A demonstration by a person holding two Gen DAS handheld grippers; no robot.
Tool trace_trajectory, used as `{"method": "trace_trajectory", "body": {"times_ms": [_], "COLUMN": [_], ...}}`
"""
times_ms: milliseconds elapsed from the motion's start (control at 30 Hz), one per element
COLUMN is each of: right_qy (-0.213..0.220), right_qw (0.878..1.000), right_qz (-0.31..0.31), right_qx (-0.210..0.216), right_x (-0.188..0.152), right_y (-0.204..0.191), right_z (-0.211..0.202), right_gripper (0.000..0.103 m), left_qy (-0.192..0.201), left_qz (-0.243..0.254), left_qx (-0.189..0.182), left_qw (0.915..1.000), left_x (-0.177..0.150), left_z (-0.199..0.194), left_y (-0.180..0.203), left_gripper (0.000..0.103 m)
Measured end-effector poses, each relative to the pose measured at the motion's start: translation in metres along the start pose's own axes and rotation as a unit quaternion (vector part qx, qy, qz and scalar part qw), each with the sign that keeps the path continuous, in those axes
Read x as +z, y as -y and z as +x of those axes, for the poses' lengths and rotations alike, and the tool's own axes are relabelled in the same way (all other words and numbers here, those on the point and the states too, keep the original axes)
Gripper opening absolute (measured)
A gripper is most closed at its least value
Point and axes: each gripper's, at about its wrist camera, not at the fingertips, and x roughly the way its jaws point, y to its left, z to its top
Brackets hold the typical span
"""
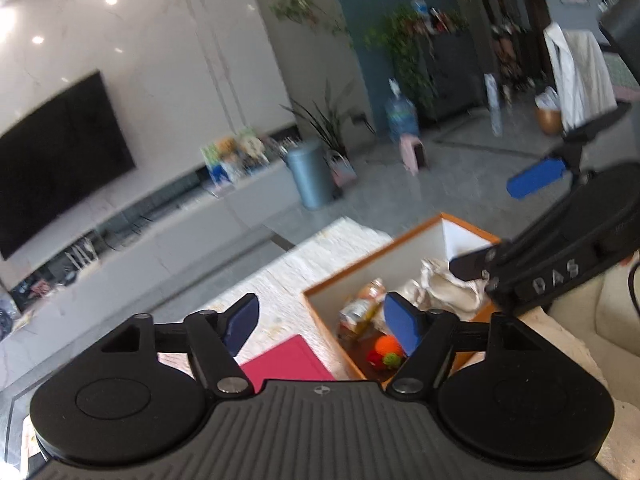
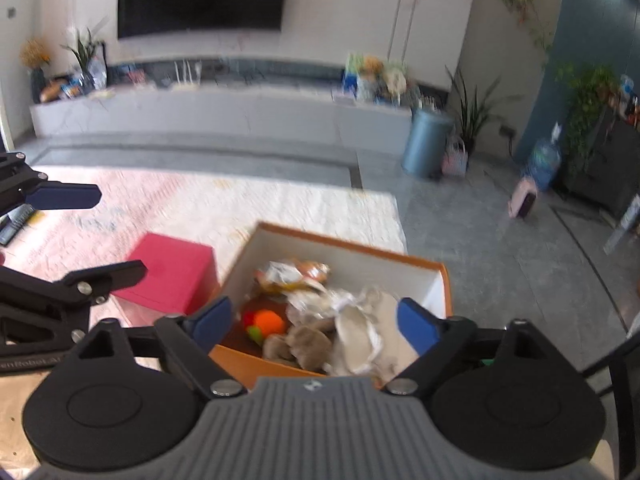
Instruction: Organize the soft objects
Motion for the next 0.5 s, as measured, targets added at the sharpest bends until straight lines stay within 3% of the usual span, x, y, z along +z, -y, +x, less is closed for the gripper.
{"method": "trace_trajectory", "body": {"times_ms": [200,300,367,500], "right_qy": [0.056,0.076,0.086,0.100], "right_qw": [0.997,0.993,0.991,0.988], "right_qz": [0.060,0.090,0.102,0.116], "right_qx": [0.012,0.010,0.003,-0.014], "right_x": [-0.027,-0.051,-0.068,-0.095], "right_y": [-0.028,-0.041,-0.051,-0.070], "right_z": [-0.016,-0.019,-0.017,-0.010], "right_gripper": [0.096,0.098,0.098,0.099], "left_qy": [0.049,0.057,0.066,0.068], "left_qz": [-0.064,-0.107,-0.129,-0.151], "left_qx": [0.032,0.054,0.068,0.081], "left_qw": [0.9962,0.9912,0.9871,0.9828], "left_x": [-0.030,-0.053,-0.069,-0.092], "left_z": [-0.023,-0.025,-0.024,-0.016], "left_y": [-0.013,-0.023,-0.027,-0.025], "left_gripper": [0.093,0.095,0.103,0.103]}}
